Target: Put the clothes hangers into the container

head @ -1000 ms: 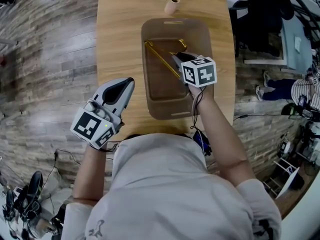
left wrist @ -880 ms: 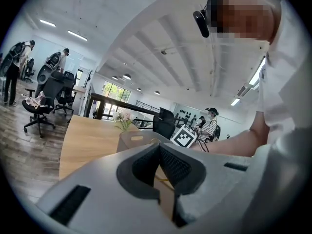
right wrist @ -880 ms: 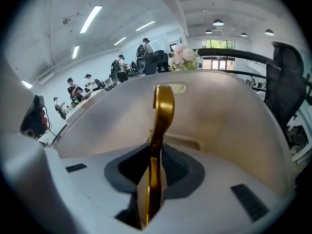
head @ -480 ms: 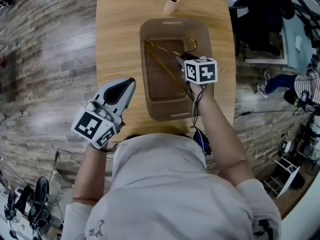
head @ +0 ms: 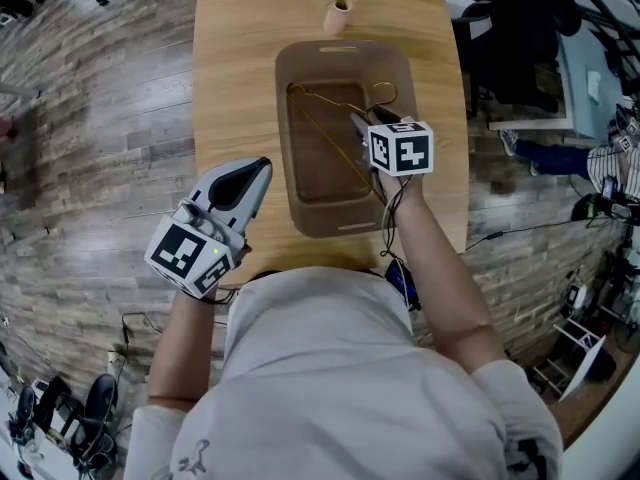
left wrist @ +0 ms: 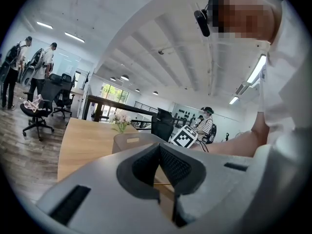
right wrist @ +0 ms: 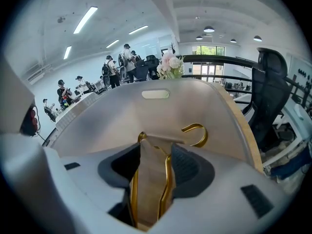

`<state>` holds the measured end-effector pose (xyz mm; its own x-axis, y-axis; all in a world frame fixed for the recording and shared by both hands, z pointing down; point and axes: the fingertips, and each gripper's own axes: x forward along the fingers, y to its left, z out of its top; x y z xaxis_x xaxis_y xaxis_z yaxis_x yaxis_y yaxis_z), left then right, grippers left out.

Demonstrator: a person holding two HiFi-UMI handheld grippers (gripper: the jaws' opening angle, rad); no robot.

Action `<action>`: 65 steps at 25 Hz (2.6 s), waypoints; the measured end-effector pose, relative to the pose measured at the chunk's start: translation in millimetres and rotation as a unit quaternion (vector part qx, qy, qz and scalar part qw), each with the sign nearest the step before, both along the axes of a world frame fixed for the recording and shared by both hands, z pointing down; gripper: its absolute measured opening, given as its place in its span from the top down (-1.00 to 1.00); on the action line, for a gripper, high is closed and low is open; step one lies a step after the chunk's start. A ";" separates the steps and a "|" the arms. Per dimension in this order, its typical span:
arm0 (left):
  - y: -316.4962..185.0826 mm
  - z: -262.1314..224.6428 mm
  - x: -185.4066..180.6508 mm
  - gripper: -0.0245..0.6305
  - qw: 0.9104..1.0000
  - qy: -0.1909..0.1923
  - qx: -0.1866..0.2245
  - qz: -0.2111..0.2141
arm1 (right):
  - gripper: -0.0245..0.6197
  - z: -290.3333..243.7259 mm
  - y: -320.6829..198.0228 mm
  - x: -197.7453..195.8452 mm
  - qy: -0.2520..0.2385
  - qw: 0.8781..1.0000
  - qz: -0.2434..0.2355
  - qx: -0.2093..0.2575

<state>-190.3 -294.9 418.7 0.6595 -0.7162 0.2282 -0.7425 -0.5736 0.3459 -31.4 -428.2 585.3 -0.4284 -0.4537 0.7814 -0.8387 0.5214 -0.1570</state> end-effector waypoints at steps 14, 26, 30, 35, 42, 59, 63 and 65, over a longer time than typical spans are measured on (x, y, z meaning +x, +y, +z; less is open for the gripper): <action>25.8 -40.3 31.3 0.91 0.998 -0.027 0.045 -0.017 | 0.32 -87.2 26.3 7.7 -0.072 0.995 -0.042 0.058; 72.8 -61.6 82.1 0.91 0.996 -0.047 0.068 -0.035 | 0.61 -148.8 90.9 34.6 -0.129 0.979 -0.116 0.104; 89.5 -62.4 103.6 0.91 0.996 -0.049 0.068 -0.038 | 0.71 -152.3 118.6 44.8 -0.135 0.973 -0.149 0.110; 107.3 -63.4 126.1 0.91 0.995 -0.048 0.071 -0.044 | 0.79 -159.9 147.8 59.9 -0.152 0.964 -0.177 0.131; 137.3 -64.1 149.2 0.91 0.995 -0.047 0.073 -0.058 | 0.91 -177.3 192.5 80.7 -0.169 0.947 -0.213 0.169; 205.0 -80.5 140.8 0.91 0.994 -0.039 0.087 -0.051 | 0.91 -217.8 279.9 76.8 -0.184 0.913 -0.264 0.251; 223.0 -89.1 130.6 0.91 0.995 -0.037 0.093 -0.027 | 0.91 -231.2 298.5 69.6 -0.186 0.916 -0.244 0.258; 231.6 -91.3 120.3 0.91 0.995 -0.035 0.095 -0.017 | 0.91 -237.2 309.0 62.4 -0.180 0.916 -0.238 0.269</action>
<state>-70.1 -63.2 327.3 0.6222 -0.7719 0.1307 -0.7805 -0.5986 0.1804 30.9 -119.2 348.1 -0.8636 -0.4267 0.2687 -0.4409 0.8975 0.0082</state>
